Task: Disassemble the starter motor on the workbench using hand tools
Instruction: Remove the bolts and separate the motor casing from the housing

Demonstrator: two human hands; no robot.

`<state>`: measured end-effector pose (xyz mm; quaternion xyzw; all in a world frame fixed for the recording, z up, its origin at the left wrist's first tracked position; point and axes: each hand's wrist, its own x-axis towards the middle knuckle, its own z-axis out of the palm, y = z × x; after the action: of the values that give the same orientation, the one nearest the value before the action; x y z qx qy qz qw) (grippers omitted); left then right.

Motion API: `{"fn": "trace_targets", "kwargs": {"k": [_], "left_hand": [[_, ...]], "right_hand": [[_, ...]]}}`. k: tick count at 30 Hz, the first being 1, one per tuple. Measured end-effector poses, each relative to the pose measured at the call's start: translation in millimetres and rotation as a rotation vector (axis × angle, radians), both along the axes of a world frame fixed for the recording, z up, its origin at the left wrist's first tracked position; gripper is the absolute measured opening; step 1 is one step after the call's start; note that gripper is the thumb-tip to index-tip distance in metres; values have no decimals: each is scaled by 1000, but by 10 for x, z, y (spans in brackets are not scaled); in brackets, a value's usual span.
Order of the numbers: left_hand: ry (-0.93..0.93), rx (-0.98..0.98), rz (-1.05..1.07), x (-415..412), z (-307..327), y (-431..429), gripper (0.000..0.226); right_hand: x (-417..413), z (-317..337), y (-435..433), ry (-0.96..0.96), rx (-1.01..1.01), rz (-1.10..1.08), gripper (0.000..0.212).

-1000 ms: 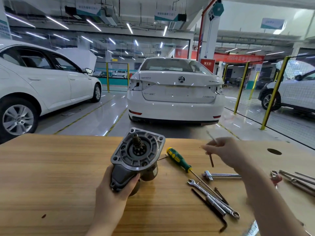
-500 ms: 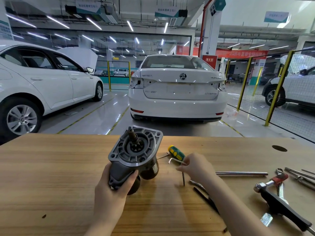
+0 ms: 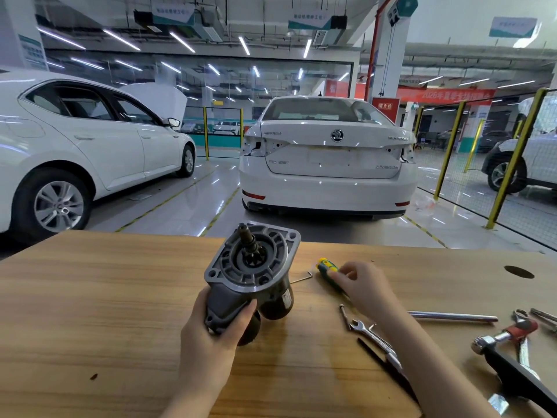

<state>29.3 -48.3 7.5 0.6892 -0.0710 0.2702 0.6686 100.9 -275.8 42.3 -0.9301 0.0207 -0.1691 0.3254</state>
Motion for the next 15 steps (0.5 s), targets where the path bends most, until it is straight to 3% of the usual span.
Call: {"fn": "trace_targets", "kwargs": {"k": [4, 8, 13, 15], "left_hand": [[13, -53, -14, 7, -1, -7, 54], [42, -113, -55, 6, -2, -2, 58], [34, -157, -72, 5, 24, -20, 58], [35, -170, -50, -1, 19, -47, 54]], "right_hand": [[-125, 289, 119, -219, 340, 59, 27], [-484, 476, 488, -149, 747, 248, 32], [-799, 547, 861, 28, 740, 409, 49], [-813, 515, 932, 26, 715, 416, 43]]}}
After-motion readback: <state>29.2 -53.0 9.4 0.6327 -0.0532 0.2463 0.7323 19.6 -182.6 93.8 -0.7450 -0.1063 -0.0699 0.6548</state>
